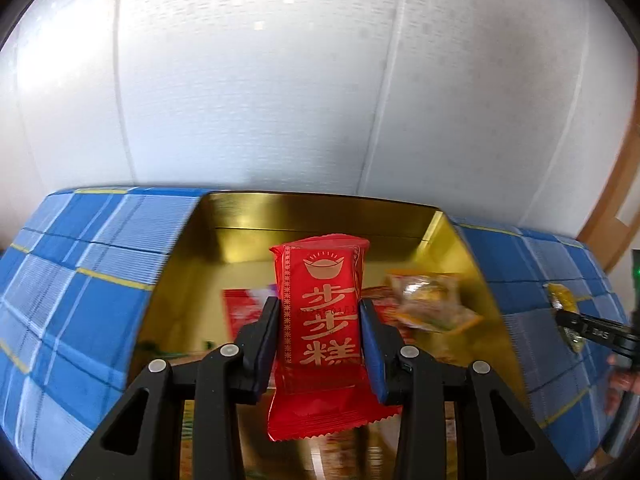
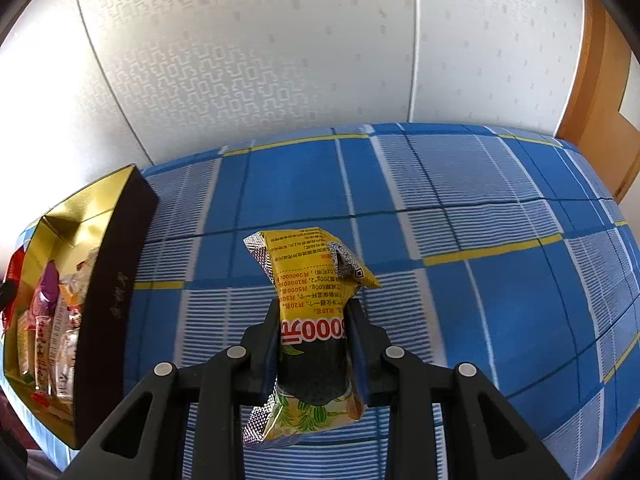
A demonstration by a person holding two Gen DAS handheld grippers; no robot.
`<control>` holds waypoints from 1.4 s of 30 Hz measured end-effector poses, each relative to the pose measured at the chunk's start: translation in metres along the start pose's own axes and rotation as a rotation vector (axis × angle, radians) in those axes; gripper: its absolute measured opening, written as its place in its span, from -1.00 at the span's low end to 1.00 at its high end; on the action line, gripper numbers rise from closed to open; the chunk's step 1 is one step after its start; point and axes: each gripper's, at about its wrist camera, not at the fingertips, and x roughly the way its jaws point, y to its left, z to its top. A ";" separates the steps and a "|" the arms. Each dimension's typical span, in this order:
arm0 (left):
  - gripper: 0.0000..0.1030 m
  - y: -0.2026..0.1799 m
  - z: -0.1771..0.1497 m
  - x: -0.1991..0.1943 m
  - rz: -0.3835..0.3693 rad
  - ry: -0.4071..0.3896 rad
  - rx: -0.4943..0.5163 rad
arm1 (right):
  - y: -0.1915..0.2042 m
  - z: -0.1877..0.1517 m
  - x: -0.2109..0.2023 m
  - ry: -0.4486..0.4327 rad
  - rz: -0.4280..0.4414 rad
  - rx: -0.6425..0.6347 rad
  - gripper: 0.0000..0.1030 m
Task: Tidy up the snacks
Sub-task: 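Carry the red cake bar to the tray with the left tool while the right holds the seaweed bag, then lower the red cake bar into the tray and open the left tool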
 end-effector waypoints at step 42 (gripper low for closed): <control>-0.09 0.046 0.002 0.031 0.162 0.106 -0.102 | 0.062 0.010 -0.024 -0.083 0.178 -0.060 -0.41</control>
